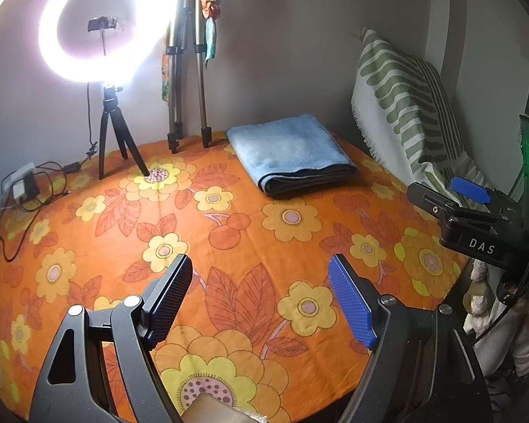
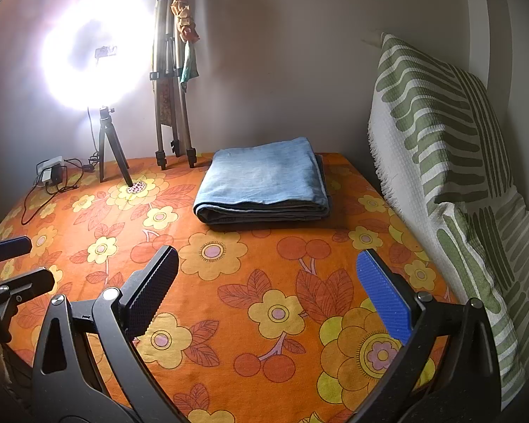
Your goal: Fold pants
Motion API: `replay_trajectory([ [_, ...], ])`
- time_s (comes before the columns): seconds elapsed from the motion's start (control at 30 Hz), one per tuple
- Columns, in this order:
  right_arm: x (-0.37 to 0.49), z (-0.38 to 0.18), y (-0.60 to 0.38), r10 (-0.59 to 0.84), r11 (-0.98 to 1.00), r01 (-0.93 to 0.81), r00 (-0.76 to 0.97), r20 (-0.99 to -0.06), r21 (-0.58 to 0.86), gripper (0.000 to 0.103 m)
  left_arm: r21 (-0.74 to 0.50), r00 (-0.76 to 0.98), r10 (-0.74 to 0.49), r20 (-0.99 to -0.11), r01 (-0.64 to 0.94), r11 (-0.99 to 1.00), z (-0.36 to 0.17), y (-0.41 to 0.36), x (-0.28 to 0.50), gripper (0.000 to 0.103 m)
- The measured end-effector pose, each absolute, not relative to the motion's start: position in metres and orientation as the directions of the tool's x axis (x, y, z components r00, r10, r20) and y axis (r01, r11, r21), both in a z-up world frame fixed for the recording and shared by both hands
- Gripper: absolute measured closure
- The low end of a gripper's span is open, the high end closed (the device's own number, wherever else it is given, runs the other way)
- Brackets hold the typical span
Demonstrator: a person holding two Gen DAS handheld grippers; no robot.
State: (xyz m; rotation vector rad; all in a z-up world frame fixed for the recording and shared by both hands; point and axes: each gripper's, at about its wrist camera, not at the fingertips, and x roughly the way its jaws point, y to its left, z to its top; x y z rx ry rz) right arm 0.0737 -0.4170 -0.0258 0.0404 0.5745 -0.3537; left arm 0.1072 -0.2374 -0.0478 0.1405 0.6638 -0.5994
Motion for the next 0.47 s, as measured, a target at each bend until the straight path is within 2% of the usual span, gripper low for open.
replay_trajectory([
  [0.47, 0.0758, -0.0255, -0.4130, -0.306, 0.943, 0.327, 0.783, -0.542, -0.060, 0.000, -0.035, 0.655, -0.472, -0.590, 0.564, 0.825, -0.0467, -0.2335, 0.1036, 0.024],
])
